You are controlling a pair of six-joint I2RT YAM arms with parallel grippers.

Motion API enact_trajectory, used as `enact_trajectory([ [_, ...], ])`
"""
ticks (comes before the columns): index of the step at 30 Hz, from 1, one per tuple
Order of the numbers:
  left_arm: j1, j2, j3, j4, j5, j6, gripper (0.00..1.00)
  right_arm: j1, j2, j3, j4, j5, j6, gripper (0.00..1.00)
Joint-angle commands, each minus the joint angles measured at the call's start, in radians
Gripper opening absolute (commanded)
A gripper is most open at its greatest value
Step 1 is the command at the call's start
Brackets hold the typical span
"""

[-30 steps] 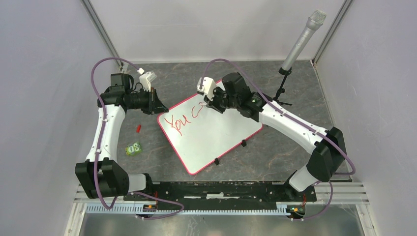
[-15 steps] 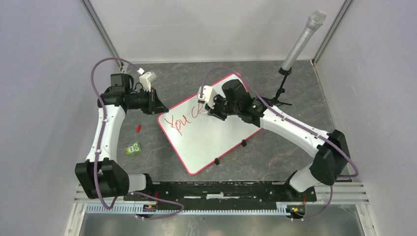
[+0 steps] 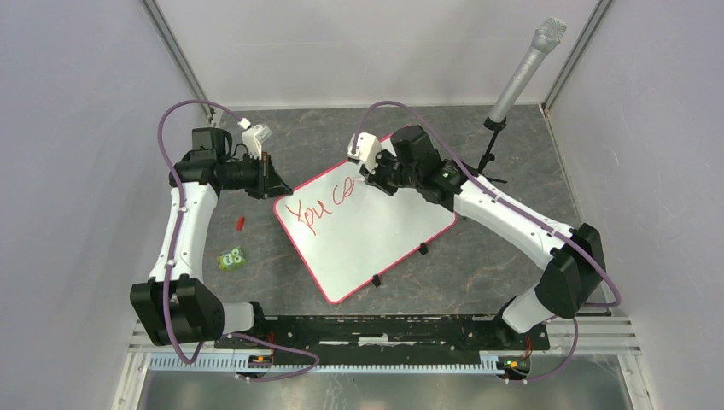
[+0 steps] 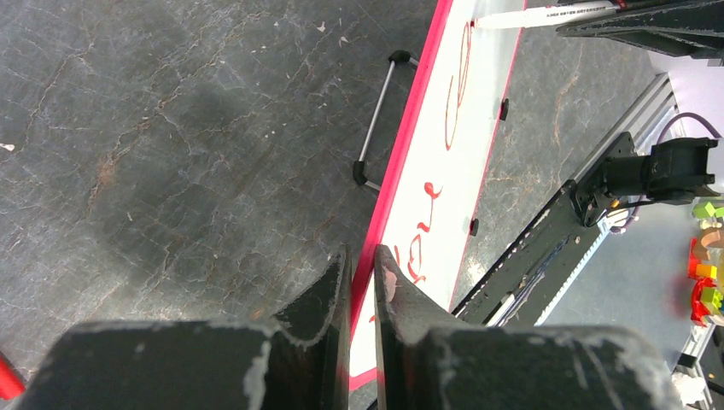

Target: Write a sentence on the whiteboard

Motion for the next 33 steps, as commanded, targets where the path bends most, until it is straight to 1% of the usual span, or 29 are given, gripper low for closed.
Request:
enact_trajectory([
  [1,-0.004,-0.024,-0.002,0.001,0.006,0.027,0.08,-0.003,0.014,0.051,0.023,0.005,0.006,0.0],
  [9,-0.003,-0.02,0.004,0.001,0.011,0.025,0.08,-0.002,-0.019,-0.027,-0.004,-0.029,0.014,0.0],
  [16,-0.003,-0.022,0.003,0.001,0.012,0.025,0.08,-0.001,-0.049,-0.079,-0.02,-0.024,0.001,0.0],
  [24,-0.004,-0.027,0.003,0.001,0.014,0.024,0.08,-0.005,-0.066,-0.008,-0.039,0.026,-0.032,0.0],
  [33,-0.003,-0.028,0.003,0.001,0.014,0.024,0.08,-0.013,-0.037,0.054,-0.022,0.04,-0.036,0.0],
])
